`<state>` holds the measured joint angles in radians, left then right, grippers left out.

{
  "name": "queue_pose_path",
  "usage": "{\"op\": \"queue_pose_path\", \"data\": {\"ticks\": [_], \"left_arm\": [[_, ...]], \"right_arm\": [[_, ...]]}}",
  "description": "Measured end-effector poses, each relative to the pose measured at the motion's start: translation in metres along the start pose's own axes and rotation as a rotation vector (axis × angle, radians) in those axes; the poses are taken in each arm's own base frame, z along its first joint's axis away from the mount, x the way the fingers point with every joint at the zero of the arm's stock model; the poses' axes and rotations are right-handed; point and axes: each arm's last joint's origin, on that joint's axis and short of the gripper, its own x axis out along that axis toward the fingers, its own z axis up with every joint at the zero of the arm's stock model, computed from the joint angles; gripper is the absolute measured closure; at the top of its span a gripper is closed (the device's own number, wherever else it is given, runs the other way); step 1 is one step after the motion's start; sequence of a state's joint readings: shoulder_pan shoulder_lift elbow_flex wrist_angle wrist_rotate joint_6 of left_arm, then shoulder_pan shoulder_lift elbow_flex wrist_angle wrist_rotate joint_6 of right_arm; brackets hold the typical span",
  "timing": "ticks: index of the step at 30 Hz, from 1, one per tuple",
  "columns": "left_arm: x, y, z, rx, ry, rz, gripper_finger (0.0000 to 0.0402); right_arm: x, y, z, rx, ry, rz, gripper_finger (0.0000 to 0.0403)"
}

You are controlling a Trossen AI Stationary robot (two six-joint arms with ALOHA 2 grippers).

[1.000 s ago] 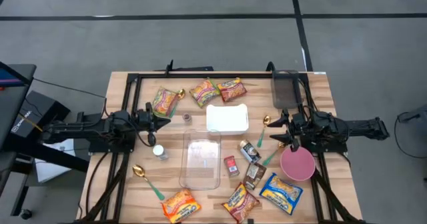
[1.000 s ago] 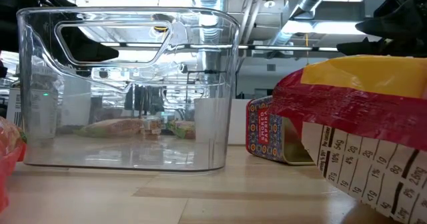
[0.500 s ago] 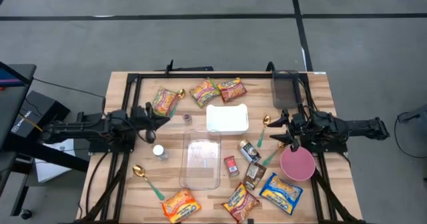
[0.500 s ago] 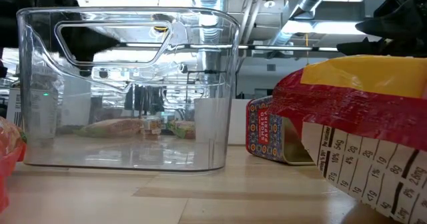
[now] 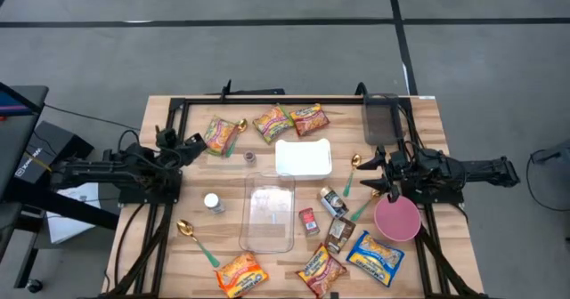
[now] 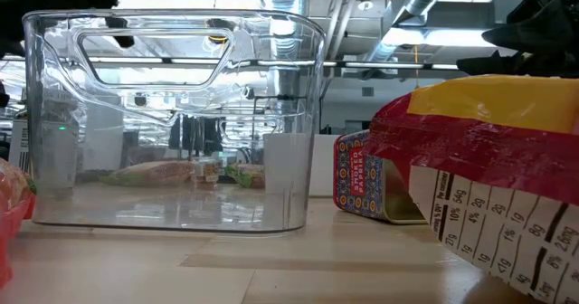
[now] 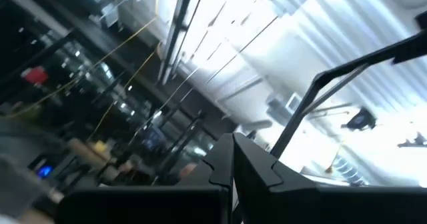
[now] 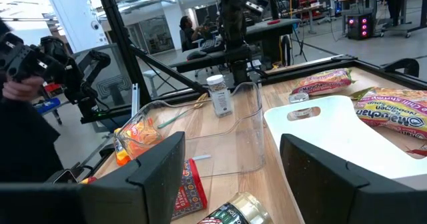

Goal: Pick & Place Food Item
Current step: Put the green noodle pack into the transparent bin

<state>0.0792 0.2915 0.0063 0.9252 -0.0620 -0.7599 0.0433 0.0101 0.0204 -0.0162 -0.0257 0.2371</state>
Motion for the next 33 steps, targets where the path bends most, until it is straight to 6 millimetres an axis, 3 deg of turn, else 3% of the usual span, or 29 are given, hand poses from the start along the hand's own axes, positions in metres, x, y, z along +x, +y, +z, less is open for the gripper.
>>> {"op": "queue_pose_path", "data": {"ticks": [4, 10, 13, 18, 25, 33], "left_arm": [[0.0, -0.002, 0.003, 0.026, -0.044, -0.007, 0.0402], [-0.001, -0.005, 0.014, 0.105, -0.242, 0.063, 0.0402], [-0.003, -0.009, 0.02, 0.16, -0.33, 0.066, 0.0402], [0.001, -0.021, 0.031, 0.181, -0.381, -0.009, 0.0393], [0.049, -0.055, 0.058, 0.404, -0.368, -0.079, 0.0348], [0.123, -0.076, 0.072, 0.682, -0.296, -0.059, 0.0251]], "right_arm": [[0.0, 0.0, 0.0, 0.0, 0.0, 0.0, 0.0163], [0.0, 0.0, 0.003, 0.008, -0.042, -0.003, 0.0163], [-0.001, 0.002, 0.013, 0.159, -0.139, 0.017, 0.0163], [-0.012, 0.009, 0.045, 0.238, -0.494, 0.103, 0.0163], [-0.035, 0.016, 0.074, 0.194, -0.848, 0.221, 0.0163], [-0.043, 0.025, 0.104, 0.146, -0.786, 0.225, 0.0163]]}}
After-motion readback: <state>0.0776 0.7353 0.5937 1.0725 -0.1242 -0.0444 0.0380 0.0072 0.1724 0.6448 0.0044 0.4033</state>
